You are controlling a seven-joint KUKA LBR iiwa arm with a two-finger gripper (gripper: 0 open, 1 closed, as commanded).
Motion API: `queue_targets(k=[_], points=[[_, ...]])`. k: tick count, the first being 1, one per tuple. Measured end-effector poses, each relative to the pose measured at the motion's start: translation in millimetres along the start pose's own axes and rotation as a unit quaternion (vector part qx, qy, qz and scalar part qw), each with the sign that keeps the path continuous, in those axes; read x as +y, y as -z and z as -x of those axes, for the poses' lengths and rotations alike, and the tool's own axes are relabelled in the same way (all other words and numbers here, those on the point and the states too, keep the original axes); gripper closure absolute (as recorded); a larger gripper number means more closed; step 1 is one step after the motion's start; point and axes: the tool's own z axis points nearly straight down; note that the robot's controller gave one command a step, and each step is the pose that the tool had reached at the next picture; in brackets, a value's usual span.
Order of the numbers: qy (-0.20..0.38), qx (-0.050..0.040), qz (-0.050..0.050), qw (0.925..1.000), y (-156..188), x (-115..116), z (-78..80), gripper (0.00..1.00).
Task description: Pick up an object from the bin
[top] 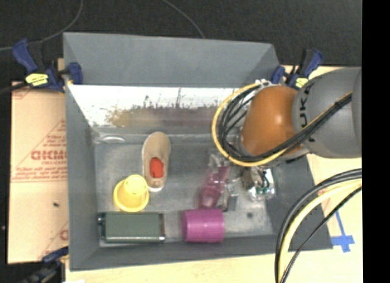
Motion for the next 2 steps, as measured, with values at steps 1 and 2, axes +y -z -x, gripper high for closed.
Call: queue_targets(k=[1,2], points=[[-0.016,0.0021,0.001,0.9999,-22.6,14.3,7.6,1.0],[-0.016,0.0021,0.0,0.9999,-22.6,14.3,7.6,1.0]])
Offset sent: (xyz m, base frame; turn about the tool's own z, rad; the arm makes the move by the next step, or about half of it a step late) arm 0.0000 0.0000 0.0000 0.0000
